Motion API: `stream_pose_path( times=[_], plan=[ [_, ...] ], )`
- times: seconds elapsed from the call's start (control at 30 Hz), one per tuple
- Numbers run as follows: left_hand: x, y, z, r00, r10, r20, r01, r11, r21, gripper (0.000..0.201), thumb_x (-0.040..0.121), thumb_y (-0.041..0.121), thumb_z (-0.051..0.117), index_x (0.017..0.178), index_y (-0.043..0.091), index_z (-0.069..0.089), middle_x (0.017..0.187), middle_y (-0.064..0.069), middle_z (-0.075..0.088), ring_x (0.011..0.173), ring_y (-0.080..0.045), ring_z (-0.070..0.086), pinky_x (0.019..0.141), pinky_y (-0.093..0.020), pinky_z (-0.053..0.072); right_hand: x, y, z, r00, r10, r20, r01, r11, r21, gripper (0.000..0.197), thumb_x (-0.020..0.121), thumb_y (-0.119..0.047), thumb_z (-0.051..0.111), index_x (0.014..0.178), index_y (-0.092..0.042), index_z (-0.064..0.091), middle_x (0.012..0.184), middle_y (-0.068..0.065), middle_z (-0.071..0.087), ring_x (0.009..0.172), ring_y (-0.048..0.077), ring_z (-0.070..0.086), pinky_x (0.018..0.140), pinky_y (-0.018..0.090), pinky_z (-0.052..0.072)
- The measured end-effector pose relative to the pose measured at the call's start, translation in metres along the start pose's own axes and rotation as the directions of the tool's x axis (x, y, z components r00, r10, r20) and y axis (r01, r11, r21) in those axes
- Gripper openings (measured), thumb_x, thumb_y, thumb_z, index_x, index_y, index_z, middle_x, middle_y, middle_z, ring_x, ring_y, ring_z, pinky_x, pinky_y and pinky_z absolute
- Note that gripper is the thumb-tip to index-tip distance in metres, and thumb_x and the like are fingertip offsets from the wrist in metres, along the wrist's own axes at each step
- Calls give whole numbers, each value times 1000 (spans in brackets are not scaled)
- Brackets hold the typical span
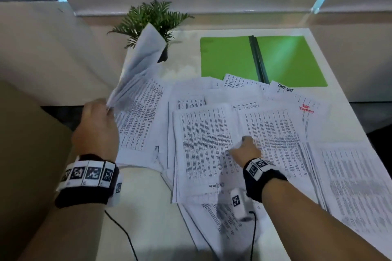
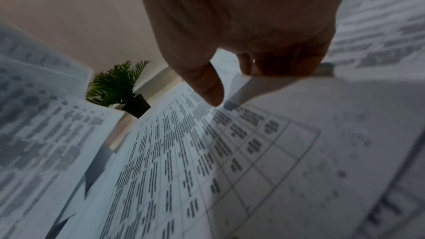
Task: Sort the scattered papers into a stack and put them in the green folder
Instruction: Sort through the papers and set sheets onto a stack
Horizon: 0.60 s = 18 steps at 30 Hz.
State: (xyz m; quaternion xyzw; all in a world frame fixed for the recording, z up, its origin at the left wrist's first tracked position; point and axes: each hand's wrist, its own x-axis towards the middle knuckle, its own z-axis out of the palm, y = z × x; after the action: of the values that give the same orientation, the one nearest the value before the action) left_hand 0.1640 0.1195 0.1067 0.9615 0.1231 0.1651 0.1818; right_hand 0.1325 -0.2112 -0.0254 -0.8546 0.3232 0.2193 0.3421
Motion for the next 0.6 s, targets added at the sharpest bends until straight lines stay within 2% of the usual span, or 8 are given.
stream_pose_path(
  times=[0.1,0.17,0.27,0.33,0.37,0.47,0.53,0.6],
  plan=[
    [-16,9,-29,997,27,-76,-28,1000,-8,26,99,25,46,103,1,56,97,-25,60,82,-44,58,69,-48,45,-7,-6,8,992,-123,-37,123,992,5,20,84,-13,53,101,-4,56,96,15,63,78,27,60,72,34,56],
    [-27,16,-48,981,83,-175,-97,992,-76,26,99,22,48,103,-2,58,90,-27,61,79,-42,58,68,-46,45,-14,-9,3,953,-261,-150,274,959,72,7,86,-11,54,88,-5,54,92,19,62,71,29,62,59,32,53],
    [-35,21,-60,980,-42,-193,-18,955,-297,29,97,31,48,109,7,59,91,-18,63,82,-33,58,72,-40,46,-29,-15,-19,895,-366,-254,415,893,177,4,90,-12,52,88,-9,51,79,15,61,64,29,60,55,37,54],
    [-37,19,-51,977,-183,-108,125,906,-405,38,93,43,48,113,12,59,103,-12,66,93,-31,61,82,-41,50,-39,-18,-37,880,-389,-272,463,828,316,3,92,-11,51,94,-11,53,81,12,62,68,28,61,59,39,55],
    [-39,17,-41,973,-229,-31,195,886,-420,44,90,47,49,115,13,59,110,-13,66,101,-31,62,88,-45,50,-44,-19,-45,881,-390,-266,469,787,401,6,92,-11,53,97,-13,55,86,9,64,72,24,62,62,35,55],
    [-57,21,-3,939,-232,255,335,789,-516,38,91,40,55,118,14,63,113,-8,67,105,-28,63,93,-45,50,-58,-19,-60,897,-401,-189,431,689,584,15,87,-13,62,102,-16,64,93,3,71,80,20,65,69,32,55],
    [-72,31,22,856,-206,475,490,617,-616,33,95,29,55,125,16,60,118,-5,67,109,-26,63,97,-43,48,-66,-19,-67,905,-417,-86,369,668,646,17,85,-17,68,102,-18,67,95,2,73,86,24,68,73,36,57],
    [-88,42,42,784,-166,599,592,493,-638,37,97,22,54,134,15,53,125,-3,64,115,-24,60,101,-42,45,-78,-16,-74,908,-415,51,255,646,719,19,92,-20,59,109,-15,65,101,5,69,94,25,64,80,37,55]
  ],
)
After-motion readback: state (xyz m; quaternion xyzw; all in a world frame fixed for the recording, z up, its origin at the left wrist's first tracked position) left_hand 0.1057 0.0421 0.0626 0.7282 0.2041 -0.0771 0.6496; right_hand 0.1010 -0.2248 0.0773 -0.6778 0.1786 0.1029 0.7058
